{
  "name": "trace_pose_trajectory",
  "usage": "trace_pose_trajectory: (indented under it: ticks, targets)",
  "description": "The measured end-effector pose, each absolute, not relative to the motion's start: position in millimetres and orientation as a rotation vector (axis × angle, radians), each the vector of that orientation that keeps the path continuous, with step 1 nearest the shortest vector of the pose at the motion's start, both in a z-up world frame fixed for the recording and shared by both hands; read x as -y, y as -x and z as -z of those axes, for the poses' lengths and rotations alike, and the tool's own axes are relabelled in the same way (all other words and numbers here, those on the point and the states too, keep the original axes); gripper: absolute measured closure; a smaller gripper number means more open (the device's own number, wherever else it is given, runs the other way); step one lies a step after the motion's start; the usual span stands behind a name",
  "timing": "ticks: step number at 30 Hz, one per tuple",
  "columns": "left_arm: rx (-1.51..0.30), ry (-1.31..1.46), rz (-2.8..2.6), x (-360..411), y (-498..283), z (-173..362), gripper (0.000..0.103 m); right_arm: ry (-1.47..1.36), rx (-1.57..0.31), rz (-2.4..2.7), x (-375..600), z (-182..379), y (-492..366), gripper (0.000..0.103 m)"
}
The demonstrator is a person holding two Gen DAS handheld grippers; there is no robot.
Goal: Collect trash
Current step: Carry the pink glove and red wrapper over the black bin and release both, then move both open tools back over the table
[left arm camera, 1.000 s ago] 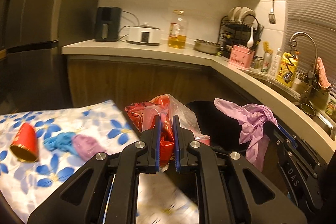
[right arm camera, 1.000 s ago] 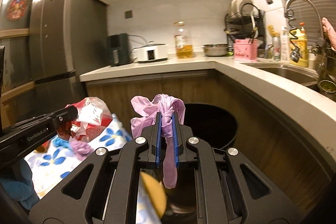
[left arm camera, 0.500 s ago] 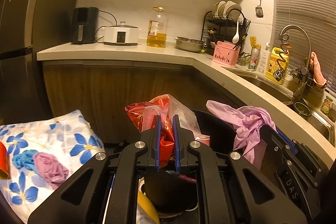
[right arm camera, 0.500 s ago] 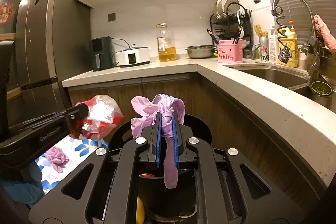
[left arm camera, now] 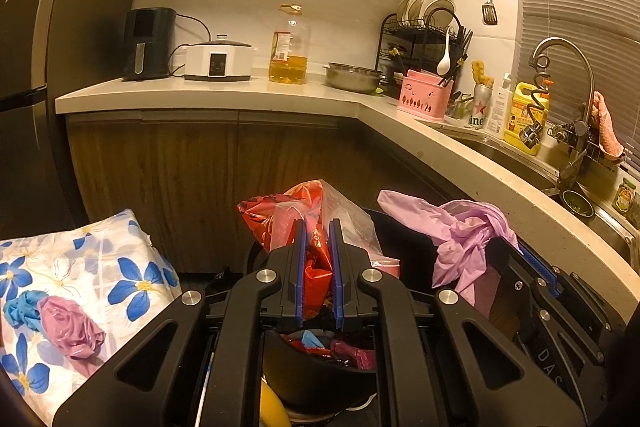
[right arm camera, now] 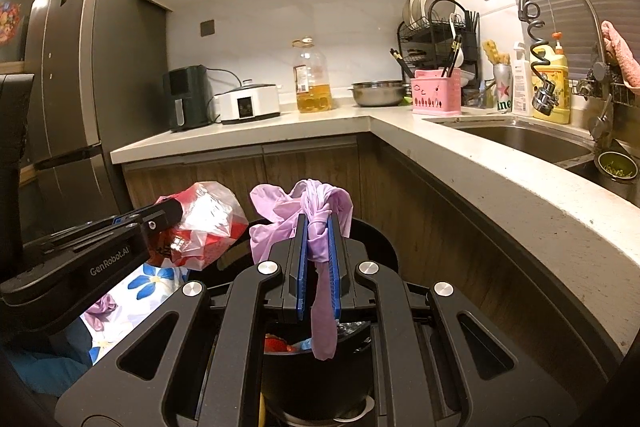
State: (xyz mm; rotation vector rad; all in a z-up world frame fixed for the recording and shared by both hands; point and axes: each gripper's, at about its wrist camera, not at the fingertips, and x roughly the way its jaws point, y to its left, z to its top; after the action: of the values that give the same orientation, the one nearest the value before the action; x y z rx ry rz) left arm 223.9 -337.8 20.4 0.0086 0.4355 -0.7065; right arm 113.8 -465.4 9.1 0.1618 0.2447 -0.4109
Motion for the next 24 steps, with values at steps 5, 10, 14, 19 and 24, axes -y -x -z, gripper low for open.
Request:
trace_pose_trajectory:
  ticks: [5, 10, 14, 19, 24]
  targets:
    - [-0.439, -0.019, 0.717, 346.3, -226.0, -14.3, 0.092, -0.169, -0.247, 0.408, 469.4, -6.4, -117.4, 0.093]
    - [-0.45, -0.024, 0.715, 350.3, -229.9, -9.6, 0.092, -0.174, -0.254, 0.405, 473.3, -4.2, -121.4, 0.093]
    - [-0.456, -0.029, 0.715, 352.3, -232.1, -6.8, 0.091, -0.179, -0.262, 0.408, 476.4, -0.6, -125.2, 0.092]
    - [-0.467, -0.031, 0.711, 353.8, -235.0, -2.9, 0.085, -0.181, -0.272, 0.41, 477.5, 2.4, -127.8, 0.092]
    - [-0.47, -0.029, 0.703, 350.3, -236.4, -1.1, 0.067, -0.186, -0.285, 0.414, 479.6, 4.2, -131.0, 0.088]
